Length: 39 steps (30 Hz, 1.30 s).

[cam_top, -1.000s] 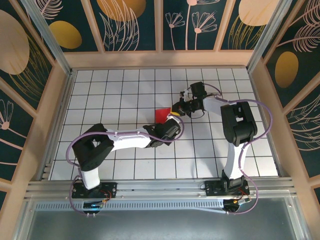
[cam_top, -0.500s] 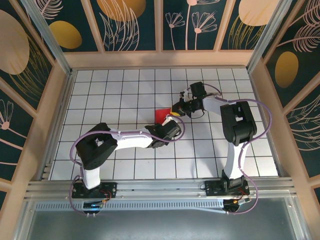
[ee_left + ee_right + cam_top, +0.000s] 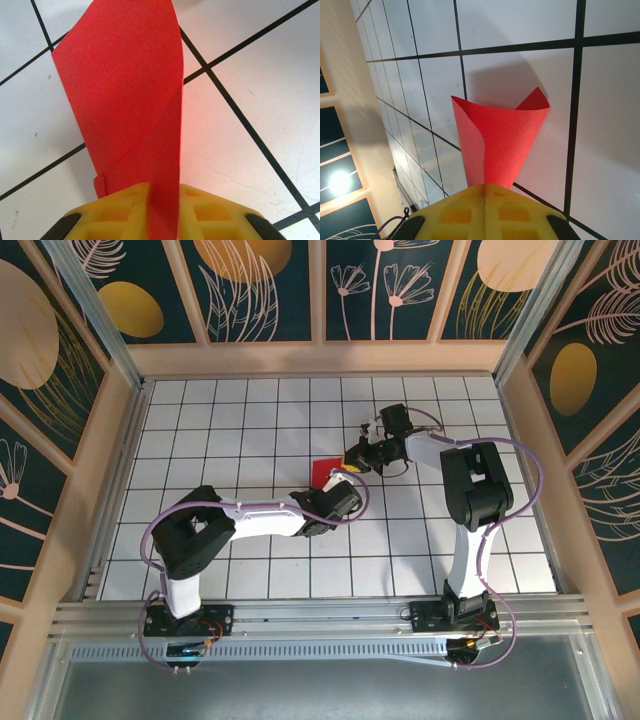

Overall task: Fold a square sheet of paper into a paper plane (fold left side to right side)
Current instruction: Fold the wing for the fifth time at the center of the table.

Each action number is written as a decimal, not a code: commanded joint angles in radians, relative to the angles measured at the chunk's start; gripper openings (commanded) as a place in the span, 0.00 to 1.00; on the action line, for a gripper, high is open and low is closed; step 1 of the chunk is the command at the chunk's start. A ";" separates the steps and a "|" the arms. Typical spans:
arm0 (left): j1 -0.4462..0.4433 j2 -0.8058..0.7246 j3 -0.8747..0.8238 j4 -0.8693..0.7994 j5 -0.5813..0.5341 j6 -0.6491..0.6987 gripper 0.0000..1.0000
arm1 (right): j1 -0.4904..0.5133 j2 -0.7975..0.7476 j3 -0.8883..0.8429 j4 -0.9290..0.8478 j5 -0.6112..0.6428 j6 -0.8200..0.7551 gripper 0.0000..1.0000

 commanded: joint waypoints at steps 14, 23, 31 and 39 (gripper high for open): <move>-0.007 0.013 -0.036 0.106 0.050 -0.070 0.02 | -0.143 -0.174 -0.104 0.089 0.171 0.033 0.19; 0.018 0.025 -0.032 0.135 0.136 -0.056 0.00 | -0.275 -0.277 -0.169 0.088 0.206 -0.008 0.22; 0.111 -0.014 -0.051 0.199 0.355 -0.073 0.00 | -0.304 -0.305 -0.213 0.132 0.199 -0.017 0.33; 0.180 -0.014 -0.058 0.245 0.543 -0.158 0.00 | -0.311 -0.325 -0.254 0.194 0.182 -0.018 0.45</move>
